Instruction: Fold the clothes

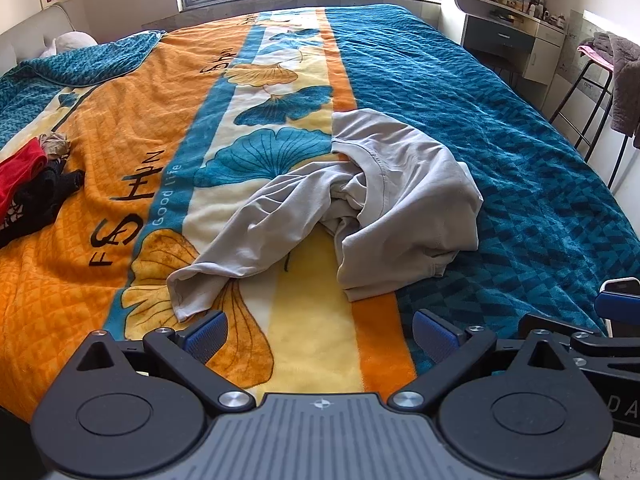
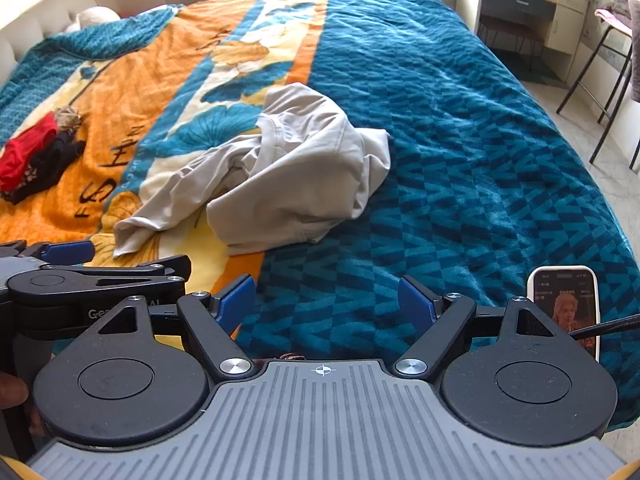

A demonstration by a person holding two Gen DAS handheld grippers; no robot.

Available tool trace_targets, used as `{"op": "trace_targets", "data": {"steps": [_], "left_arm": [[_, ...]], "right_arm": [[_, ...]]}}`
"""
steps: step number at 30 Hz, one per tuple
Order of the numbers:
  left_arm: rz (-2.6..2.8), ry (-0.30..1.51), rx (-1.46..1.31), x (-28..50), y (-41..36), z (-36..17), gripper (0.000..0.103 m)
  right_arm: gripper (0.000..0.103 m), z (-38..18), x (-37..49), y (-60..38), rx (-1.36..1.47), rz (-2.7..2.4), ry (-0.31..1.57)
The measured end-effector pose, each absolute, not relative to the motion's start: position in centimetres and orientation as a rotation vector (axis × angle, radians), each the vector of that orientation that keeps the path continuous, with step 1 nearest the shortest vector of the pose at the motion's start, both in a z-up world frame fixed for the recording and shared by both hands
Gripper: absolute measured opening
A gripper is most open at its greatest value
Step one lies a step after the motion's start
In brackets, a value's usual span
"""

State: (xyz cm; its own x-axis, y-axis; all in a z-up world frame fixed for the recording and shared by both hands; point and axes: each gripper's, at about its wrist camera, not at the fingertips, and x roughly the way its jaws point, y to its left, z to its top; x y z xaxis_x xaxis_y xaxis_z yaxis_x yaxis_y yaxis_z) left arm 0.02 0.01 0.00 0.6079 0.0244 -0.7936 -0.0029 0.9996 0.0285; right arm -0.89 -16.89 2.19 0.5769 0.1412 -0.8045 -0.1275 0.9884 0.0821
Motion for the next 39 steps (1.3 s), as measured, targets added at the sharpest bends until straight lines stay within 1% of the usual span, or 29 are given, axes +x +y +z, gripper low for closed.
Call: {"op": "trace_targets", "data": {"steps": [39], "left_arm": [[0.016, 0.925, 0.019, 0.23, 0.04, -0.28, 0.097]], "right_arm": [[0.083, 1.86, -0.66, -16.49, 0.015, 0.159, 0.956]]}}
